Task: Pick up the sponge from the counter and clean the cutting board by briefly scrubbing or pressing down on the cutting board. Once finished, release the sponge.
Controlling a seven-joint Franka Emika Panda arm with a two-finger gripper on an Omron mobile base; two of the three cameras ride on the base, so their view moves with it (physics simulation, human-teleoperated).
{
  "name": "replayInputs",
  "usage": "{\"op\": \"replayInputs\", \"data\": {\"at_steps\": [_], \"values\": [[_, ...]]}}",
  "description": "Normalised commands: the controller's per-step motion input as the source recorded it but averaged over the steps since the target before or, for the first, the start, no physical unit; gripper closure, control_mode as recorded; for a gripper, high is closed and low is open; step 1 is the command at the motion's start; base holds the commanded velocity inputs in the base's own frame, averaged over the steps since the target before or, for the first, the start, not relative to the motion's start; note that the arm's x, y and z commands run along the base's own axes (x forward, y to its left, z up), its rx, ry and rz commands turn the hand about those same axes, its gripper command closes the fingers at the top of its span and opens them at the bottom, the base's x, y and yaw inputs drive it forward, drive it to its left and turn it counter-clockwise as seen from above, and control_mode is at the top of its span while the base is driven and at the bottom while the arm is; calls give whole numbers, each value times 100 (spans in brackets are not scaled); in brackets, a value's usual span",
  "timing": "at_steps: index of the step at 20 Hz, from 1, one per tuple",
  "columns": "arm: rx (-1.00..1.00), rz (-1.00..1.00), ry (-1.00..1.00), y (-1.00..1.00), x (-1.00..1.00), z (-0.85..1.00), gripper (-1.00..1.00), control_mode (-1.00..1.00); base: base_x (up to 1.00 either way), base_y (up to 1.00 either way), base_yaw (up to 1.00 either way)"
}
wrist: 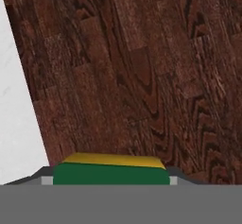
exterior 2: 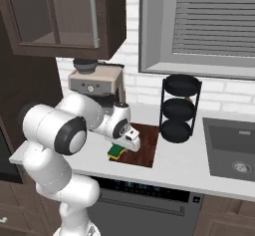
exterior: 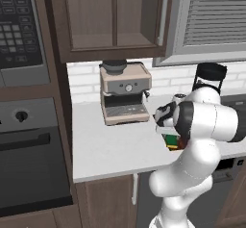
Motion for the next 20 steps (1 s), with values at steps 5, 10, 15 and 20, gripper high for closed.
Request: {"op": "replayInputs", "data": {"at_steps": [5, 10, 15, 20], "values": [[0, -6, 0, -28, 38, -8, 100, -100, 0, 0, 0], [0, -4, -7, -20, 40, -25, 100, -100, 0, 0, 0], [0, -3, -14, -16, 45, -19, 100, -100, 0, 0, 0], [0, -1, -18, -9, 51, -21, 100, -100, 0, 0, 0]]}}
